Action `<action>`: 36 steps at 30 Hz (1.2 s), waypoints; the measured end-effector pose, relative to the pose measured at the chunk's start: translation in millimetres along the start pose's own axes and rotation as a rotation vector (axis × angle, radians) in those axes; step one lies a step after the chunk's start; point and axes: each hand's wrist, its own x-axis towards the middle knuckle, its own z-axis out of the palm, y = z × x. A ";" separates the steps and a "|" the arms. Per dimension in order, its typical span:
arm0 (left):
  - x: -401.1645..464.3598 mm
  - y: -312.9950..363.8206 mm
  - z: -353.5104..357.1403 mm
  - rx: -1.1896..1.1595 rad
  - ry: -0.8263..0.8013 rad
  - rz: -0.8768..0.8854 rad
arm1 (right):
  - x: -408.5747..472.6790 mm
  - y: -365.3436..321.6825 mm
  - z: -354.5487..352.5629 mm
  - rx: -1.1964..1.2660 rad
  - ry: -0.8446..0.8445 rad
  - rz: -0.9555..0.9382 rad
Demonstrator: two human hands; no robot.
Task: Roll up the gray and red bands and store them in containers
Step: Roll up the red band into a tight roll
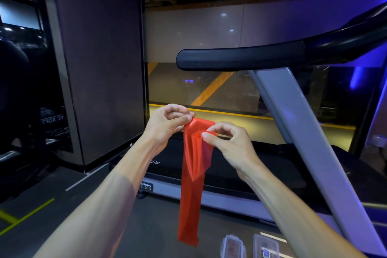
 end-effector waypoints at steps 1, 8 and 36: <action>-1.0 -0.3 -0.3 0.001 -0.002 0.002 | -0.7 -0.2 0.6 0.013 -0.001 0.003; -8.1 -2.8 0.9 0.029 -0.006 0.032 | -5.0 -5.0 5.9 0.150 0.002 0.105; -73.6 -58.8 11.0 0.263 0.040 0.267 | 27.5 -59.8 -0.5 0.094 0.138 0.280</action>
